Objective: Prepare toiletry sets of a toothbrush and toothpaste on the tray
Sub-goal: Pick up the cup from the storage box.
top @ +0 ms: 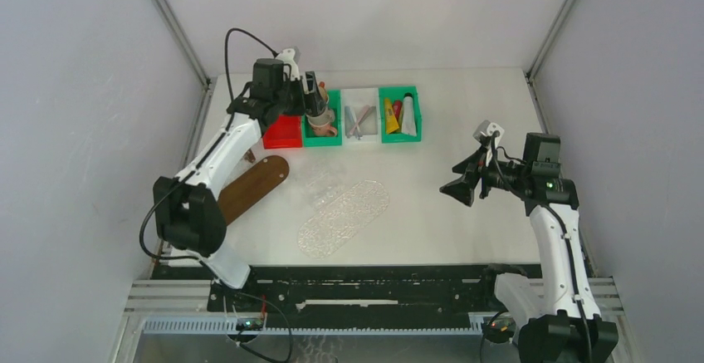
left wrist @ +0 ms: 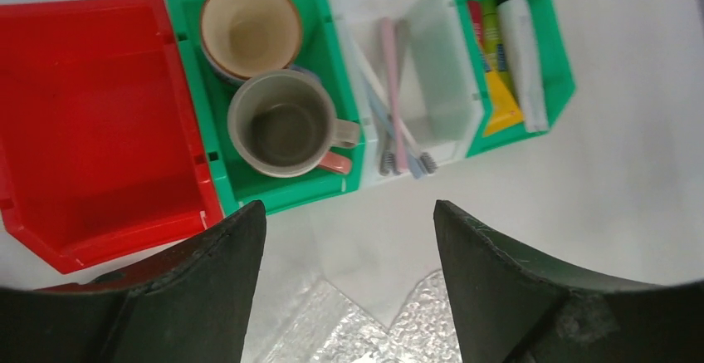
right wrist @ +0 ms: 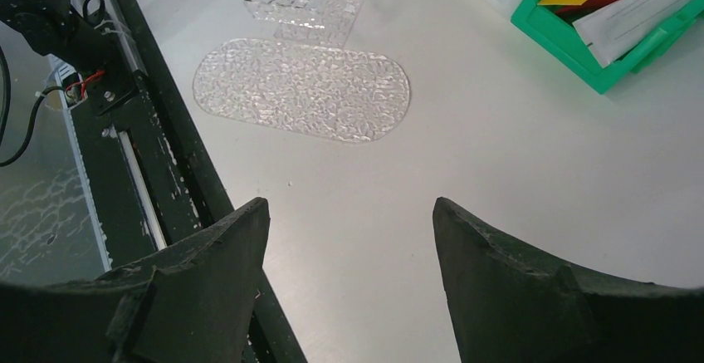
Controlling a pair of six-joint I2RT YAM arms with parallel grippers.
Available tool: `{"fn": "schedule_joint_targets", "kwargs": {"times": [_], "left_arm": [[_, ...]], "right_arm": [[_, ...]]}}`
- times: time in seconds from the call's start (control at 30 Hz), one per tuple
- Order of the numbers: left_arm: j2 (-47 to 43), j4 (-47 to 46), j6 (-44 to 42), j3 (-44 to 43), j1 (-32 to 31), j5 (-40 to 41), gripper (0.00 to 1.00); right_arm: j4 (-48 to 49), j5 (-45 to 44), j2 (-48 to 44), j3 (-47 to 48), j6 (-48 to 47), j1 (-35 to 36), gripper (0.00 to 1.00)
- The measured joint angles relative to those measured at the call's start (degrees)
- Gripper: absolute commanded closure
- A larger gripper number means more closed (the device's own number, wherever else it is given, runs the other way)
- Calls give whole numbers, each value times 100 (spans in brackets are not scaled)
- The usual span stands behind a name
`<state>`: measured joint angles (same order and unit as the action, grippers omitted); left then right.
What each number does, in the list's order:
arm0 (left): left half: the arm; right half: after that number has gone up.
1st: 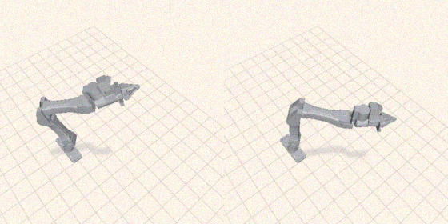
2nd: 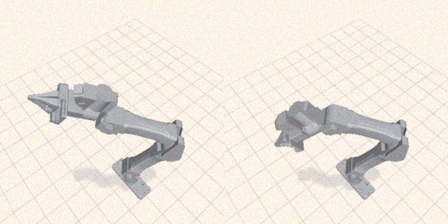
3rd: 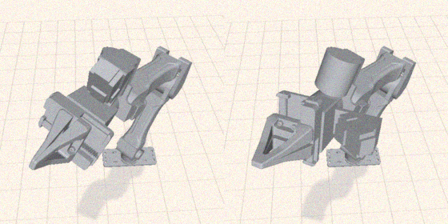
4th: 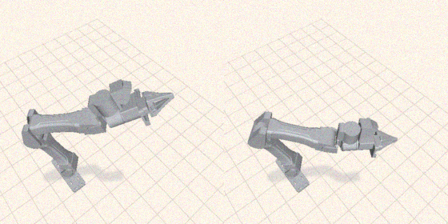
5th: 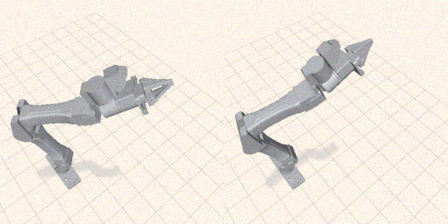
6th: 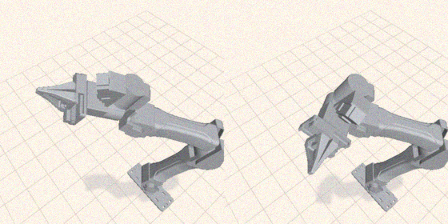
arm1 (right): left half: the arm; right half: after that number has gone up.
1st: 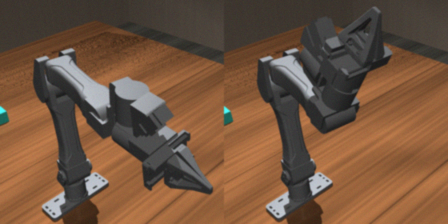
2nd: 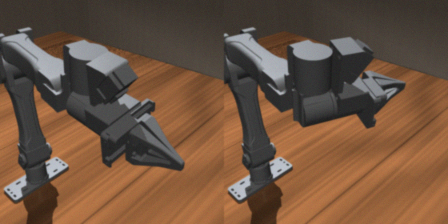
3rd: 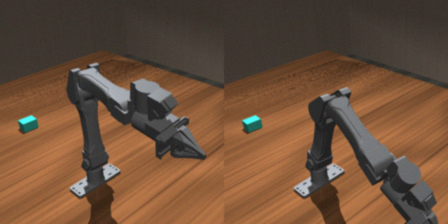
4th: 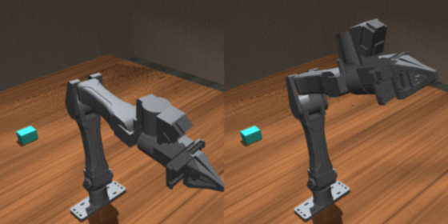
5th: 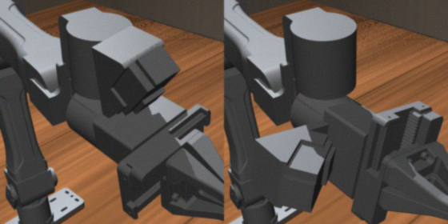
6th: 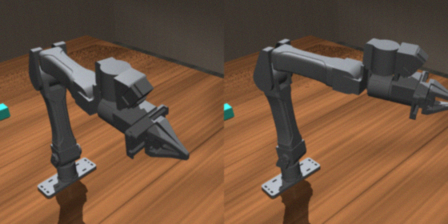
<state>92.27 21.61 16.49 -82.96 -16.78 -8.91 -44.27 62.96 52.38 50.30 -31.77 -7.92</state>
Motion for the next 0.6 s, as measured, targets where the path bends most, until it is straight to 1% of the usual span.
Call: {"fn": "schedule_joint_targets", "kwargs": {"times": [0.1, 0.27, 0.37, 0.47, 0.5, 0.6], "left_arm": [[299, 168, 2, -184, 39, 201, 20], [457, 321, 0, -448, 4, 717, 20], [533, 348, 7, -610, 2, 1040, 25], [651, 455, 55, -780, 2, 1366, 26], [721, 514, 66, -859, 4, 1478, 29], [979, 664, 90, -1095, 2, 1635, 46]], "right_arm": [[4, -39, 0, 0, 2, 66, 20], [15, -105, 0, 0, 7, 129, 20], [28, -118, -2, 0, 13, 133, 20], [44, -122, -11, 0, 15, 133, 20], [46, -125, -11, 0, 17, 133, 20], [72, -127, -11, 0, 20, 133, 20]]}}
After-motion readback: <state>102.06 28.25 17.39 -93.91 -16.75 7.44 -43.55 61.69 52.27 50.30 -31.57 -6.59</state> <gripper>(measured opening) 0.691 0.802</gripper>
